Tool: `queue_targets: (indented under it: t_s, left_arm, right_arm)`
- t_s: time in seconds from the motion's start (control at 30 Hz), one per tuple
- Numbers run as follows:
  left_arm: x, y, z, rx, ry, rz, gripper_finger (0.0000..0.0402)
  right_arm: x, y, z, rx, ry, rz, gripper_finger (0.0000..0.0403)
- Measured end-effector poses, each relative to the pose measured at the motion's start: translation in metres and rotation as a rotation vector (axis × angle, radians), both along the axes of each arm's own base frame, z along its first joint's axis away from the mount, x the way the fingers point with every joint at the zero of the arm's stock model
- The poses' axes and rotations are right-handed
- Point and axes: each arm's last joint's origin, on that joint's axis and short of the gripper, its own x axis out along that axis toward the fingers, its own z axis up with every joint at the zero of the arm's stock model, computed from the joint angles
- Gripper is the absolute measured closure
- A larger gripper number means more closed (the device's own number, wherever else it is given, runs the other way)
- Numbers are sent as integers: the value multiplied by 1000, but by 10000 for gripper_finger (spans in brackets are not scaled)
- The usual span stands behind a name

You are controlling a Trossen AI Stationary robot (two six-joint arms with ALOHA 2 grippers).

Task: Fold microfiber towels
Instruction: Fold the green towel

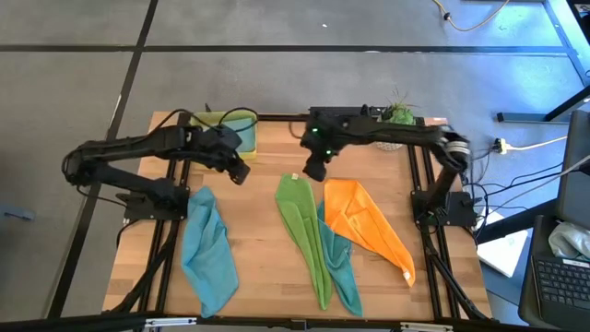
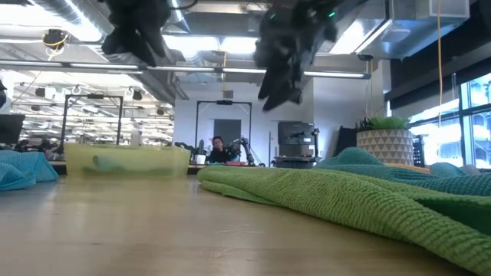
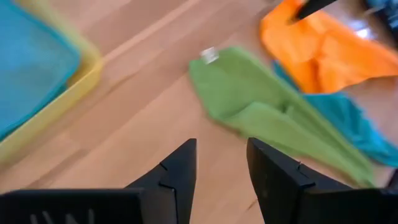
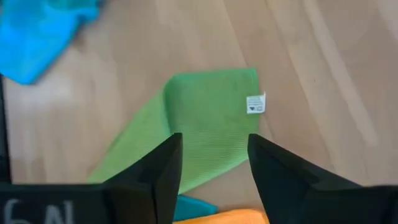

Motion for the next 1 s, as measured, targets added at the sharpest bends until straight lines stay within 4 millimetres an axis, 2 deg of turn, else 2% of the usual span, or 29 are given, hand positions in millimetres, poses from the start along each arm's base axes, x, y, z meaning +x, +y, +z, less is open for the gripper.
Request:
queue_targets:
  t_s: [0.2,0.3,0.63,0.87,1.0]
  left_arm:
    - [-1,-2,11,20,-113,22,266]
    - [-4,-2,19,22,-188,34,266]
    - [-23,-7,35,71,-280,6,266]
    - [-30,-8,40,93,-314,20,266]
    - [-31,-9,41,69,-323,38,266]
  right_arm:
    - [27,-16,-41,31,158,19,205]
    - [38,-20,-52,32,168,24,203]
    - [46,-20,-96,71,285,40,203]
    - [57,-23,-107,66,220,7,203]
    - [56,-21,-116,121,252,18,203]
